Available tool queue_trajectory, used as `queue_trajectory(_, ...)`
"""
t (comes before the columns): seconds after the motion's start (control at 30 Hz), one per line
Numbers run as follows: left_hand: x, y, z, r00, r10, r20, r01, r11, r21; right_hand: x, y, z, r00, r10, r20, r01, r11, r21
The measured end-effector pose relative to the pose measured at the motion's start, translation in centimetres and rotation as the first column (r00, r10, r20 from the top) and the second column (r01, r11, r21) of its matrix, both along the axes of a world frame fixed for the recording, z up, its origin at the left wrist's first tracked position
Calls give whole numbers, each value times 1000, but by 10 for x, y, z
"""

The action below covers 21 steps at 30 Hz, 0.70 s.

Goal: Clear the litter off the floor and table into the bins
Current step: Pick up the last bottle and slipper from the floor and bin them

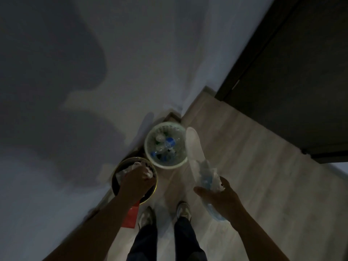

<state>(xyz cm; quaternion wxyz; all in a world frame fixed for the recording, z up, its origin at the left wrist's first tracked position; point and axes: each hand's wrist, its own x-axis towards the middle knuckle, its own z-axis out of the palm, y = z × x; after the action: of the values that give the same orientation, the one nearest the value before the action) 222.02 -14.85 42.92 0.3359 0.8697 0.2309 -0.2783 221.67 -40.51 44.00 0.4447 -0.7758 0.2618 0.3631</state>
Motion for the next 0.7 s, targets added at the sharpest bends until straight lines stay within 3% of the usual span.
queue_trajectory(0.23,-58,63,-15,995,-13,-101,17,999,37,-5,72,-43,982,122,-146,-120,992,23)
queue_trajectory(0.53,-102,130,-45,982,104,-156,-86,990,115,-18,183,-101,883,304,-357,-334,942,-23)
queue_trajectory(0.6,-110,139,-52,981,104,-164,-85,990,115,-20,204,-116,890,263,-373,-308,949,-66)
queue_trajectory(0.7,-118,152,-59,979,106,-171,-90,991,101,-18,231,-132,908,65,-413,-75,997,-6)
